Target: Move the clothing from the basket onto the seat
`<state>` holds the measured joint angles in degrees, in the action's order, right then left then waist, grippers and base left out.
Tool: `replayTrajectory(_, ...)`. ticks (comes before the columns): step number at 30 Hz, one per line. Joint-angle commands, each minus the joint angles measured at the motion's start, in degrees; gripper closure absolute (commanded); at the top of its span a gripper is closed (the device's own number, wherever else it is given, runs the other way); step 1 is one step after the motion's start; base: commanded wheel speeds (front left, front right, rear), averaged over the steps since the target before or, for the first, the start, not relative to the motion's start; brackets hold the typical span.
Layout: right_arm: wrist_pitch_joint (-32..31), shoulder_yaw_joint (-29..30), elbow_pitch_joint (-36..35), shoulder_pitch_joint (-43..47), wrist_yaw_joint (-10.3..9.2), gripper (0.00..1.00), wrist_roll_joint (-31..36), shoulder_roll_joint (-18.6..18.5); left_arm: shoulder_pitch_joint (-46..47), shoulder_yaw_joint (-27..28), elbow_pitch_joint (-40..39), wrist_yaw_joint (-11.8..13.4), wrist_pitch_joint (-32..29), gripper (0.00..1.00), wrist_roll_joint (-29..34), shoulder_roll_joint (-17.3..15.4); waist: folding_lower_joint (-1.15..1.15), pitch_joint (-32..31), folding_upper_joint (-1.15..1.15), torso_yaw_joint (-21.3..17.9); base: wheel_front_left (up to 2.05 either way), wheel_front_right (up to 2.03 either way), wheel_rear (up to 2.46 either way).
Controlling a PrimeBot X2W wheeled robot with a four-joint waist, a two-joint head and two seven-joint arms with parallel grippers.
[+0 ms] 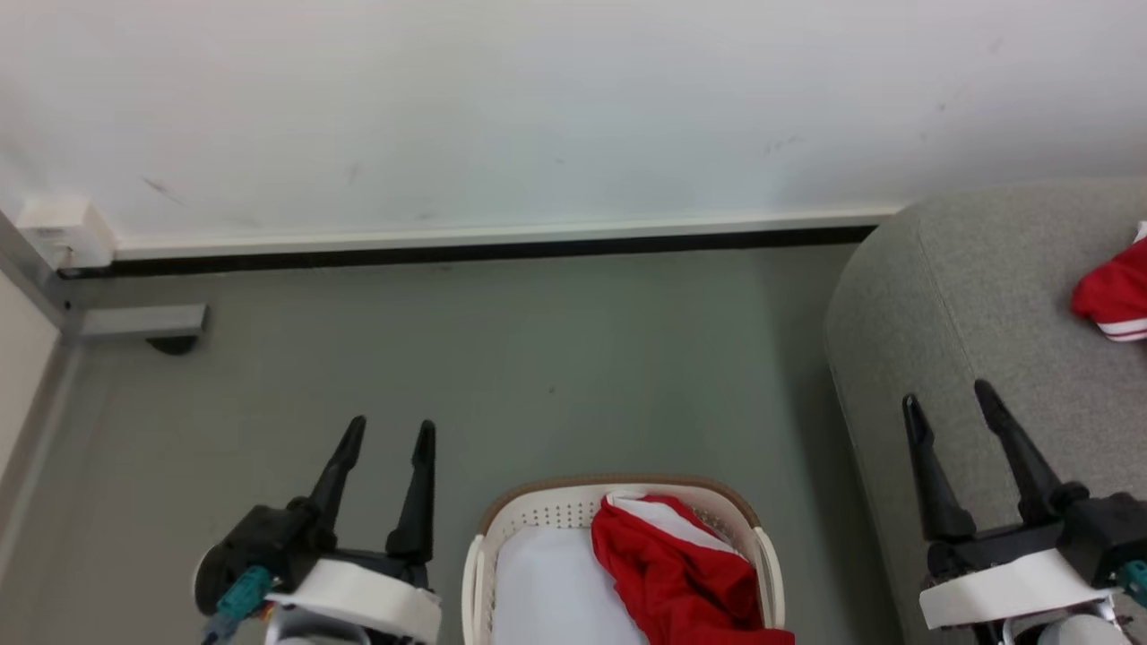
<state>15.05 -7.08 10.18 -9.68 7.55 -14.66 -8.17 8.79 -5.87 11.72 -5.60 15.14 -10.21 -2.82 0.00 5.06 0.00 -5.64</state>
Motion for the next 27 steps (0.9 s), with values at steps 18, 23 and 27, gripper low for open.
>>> replayTrajectory(18, 0.1, 3.7, -6.4, -14.1, -0.13, 0.0, 0.6, 2.2, 18.4, -12.3, 10.1, -1.8, 0.0, 0.0, 3.5, -4.1, 0.0, 25.4, 0.0, -9.7, 0.0, 0.0, 0.0)
replayTrajectory(23, 0.1, 5.8, -8.7, -16.6, -0.13, 0.0, 1.0, 3.4, 23.3, -18.7, 14.5, -1.9, -1.0, 0.0, 2.9, -5.8, 0.0, 30.1, 0.0, -10.9, 0.0, 0.0, 0.0)
replayTrajectory(27, 0.1, 7.2, -11.5, -18.3, -0.13, 0.0, 1.5, 4.2, 27.1, -23.3, 18.5, -1.9, -3.0, 0.0, 1.9, -6.9, 0.0, 33.5, 0.0, -12.2, 0.0, 0.0, 0.0)
